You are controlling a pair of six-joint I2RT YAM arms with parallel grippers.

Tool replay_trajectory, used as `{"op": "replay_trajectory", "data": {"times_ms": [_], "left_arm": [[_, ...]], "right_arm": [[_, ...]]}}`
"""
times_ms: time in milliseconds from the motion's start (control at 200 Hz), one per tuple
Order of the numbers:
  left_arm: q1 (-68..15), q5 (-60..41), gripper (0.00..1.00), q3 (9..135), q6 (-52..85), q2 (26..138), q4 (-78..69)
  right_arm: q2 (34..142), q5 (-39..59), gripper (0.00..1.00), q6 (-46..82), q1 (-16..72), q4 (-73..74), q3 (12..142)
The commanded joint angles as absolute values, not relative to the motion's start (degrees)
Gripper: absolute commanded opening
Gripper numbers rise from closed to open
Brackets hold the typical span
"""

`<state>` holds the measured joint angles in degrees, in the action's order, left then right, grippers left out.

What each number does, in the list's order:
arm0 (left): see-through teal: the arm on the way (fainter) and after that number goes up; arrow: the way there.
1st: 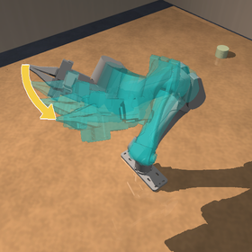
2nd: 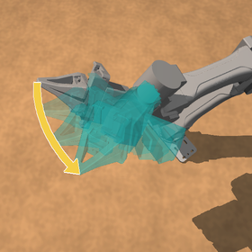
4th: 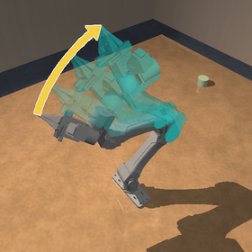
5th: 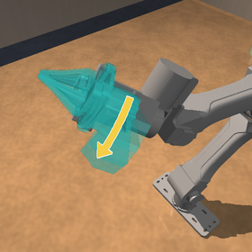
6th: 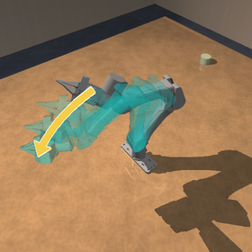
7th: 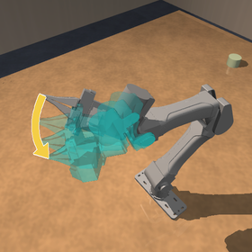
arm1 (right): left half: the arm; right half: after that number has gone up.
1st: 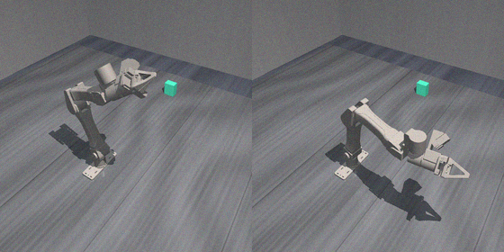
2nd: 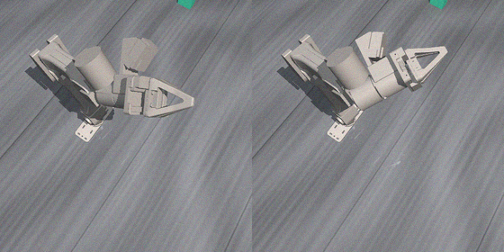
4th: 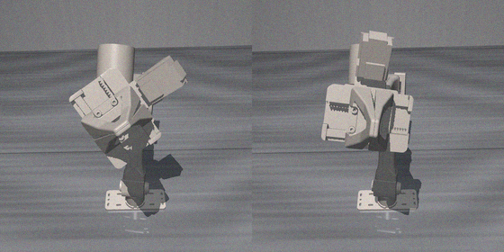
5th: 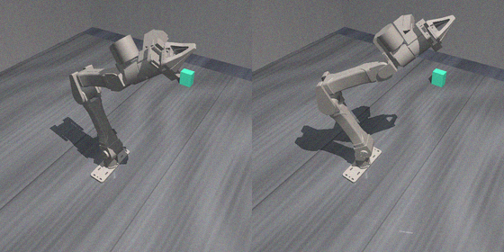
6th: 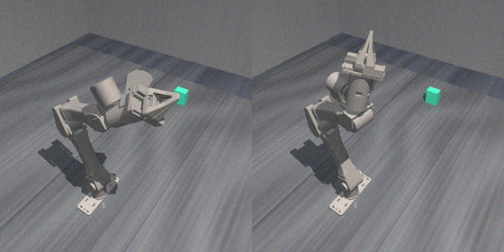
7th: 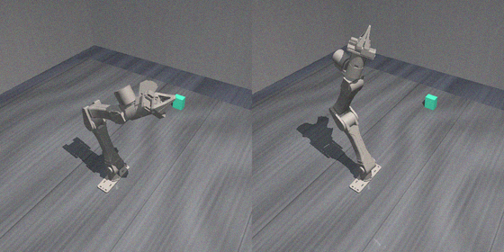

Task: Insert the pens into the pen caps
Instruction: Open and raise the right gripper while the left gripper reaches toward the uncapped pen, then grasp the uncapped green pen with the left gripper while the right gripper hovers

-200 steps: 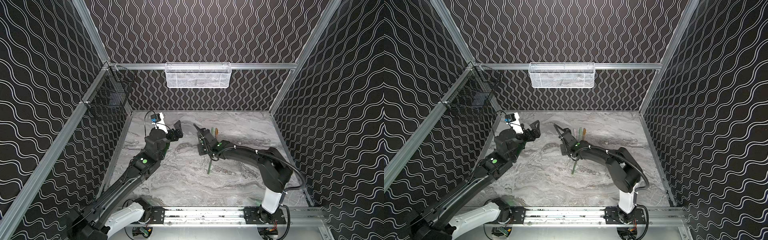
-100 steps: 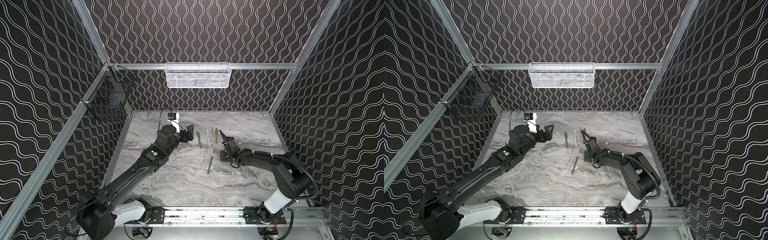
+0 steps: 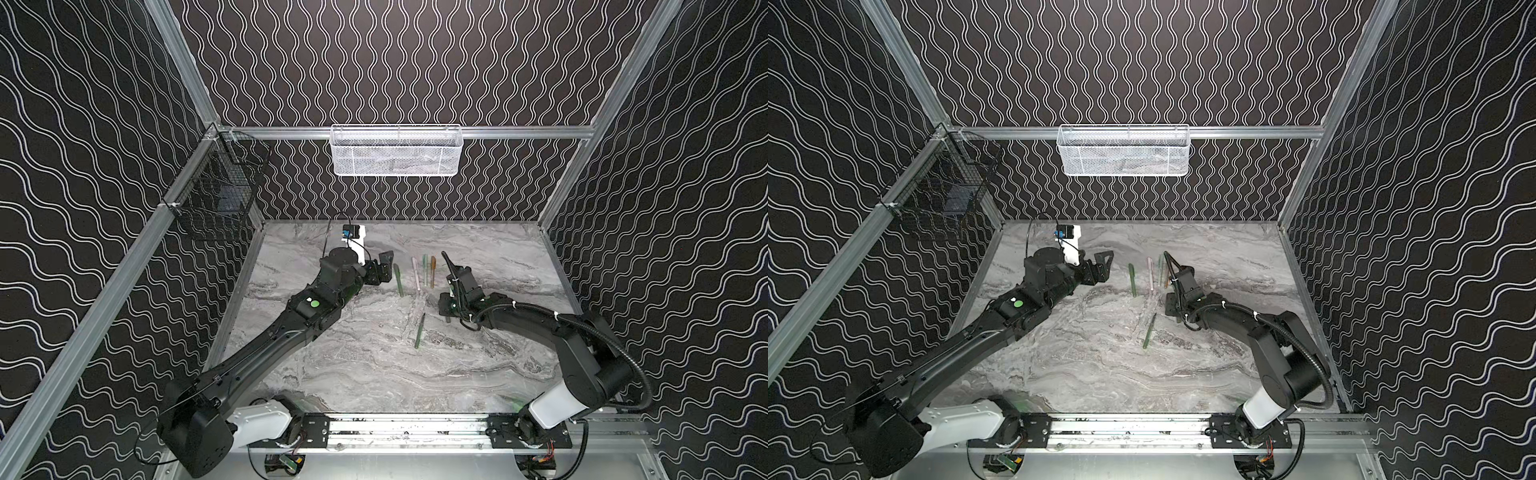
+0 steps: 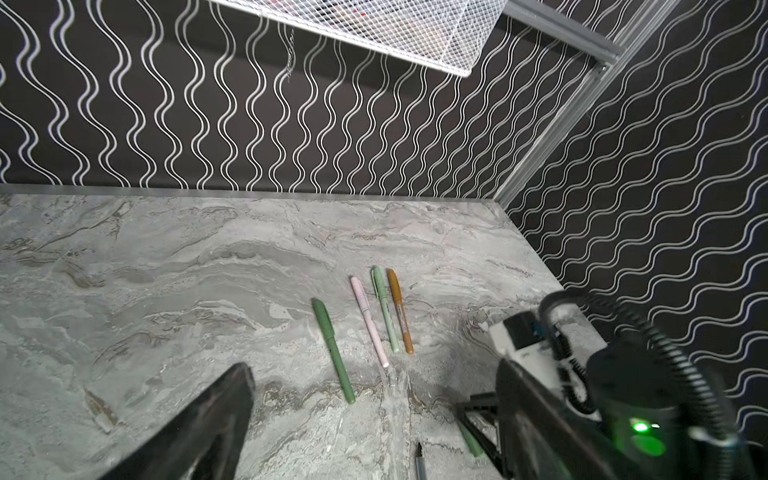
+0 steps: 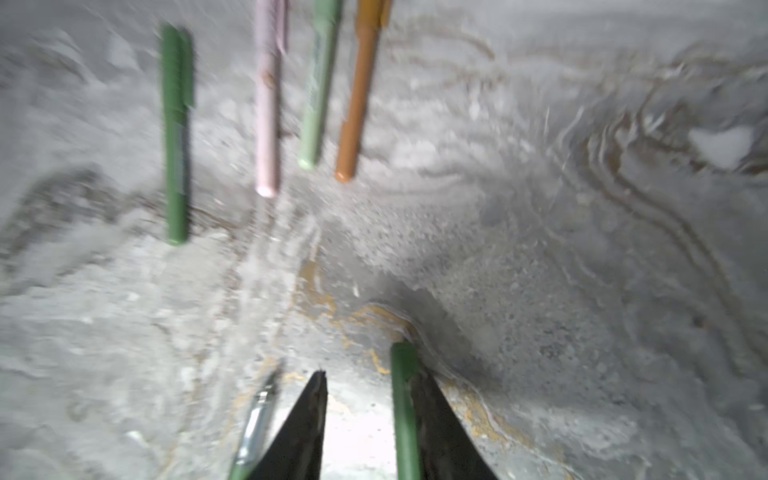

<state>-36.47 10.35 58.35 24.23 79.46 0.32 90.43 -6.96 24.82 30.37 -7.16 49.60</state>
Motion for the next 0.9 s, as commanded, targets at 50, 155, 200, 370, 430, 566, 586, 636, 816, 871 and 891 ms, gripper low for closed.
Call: {"op": "replay_trajectory", "data": {"times_ms": [50, 155, 200, 370, 430, 566, 586, 636, 816, 871, 891], "left_arm": [[-37.77, 9.54, 0.93, 61.46, 20.95, 82.84, 3.84], [-40.35, 12.32, 0.92, 64.86, 18.71, 86.44, 8.91], [-41.79, 13.72, 0.92, 66.35, 18.59, 88.19, 11.5], [-43.33, 11.51, 0.84, 70.08, 20.8, 93.74, 20.91], [-43.72, 8.76, 0.81, 69.56, 21.14, 95.11, 22.68], [-47.29, 5.46, 0.73, 70.79, 20.68, 99.36, 30.0], [-47.85, 5.3, 0.72, 70.91, 20.77, 99.88, 30.74], [-49.36, 4.25, 0.72, 70.93, 21.09, 101.11, 31.76], [-53.44, 2.4, 0.7, 72.98, 22.15, 107.72, 33.03], [-54.25, 1.69, 0.7, 74.4, 22.06, 109.92, 33.29], [-54.5, 1.58, 0.7, 74.86, 22.06, 110.77, 33.37]], "right_arm": [[87.33, -8.0, 0.39, 23.88, 29.89, -10.99, 49.51], [83.78, -8.87, 0.39, 23.71, 29.4, -10.76, 47.05], [82.27, -9.05, 0.39, 23.79, 29.1, -10.68, 46.08], [77.66, -10.71, 0.38, 24.97, 28.33, -9.37, 41.8], [76.25, -10.56, 0.38, 25.26, 27.83, -8.93, 40.28], [72.97, -10.86, 0.35, 26.04, 27.04, -8.73, 37.52], [72.45, -11.02, 0.34, 26.37, 26.9, -8.7, 37.09], [71.22, -11.07, 0.33, 26.89, 26.62, -8.59, 36.22], [68.57, -11.83, 0.33, 27.76, 26.04, -7.47, 34.06], [68.47, -11.76, 0.34, 27.5, 25.97, -7.32, 33.81], [68.43, -11.71, 0.34, 27.48, 26.0, -7.4, 33.88]]}}
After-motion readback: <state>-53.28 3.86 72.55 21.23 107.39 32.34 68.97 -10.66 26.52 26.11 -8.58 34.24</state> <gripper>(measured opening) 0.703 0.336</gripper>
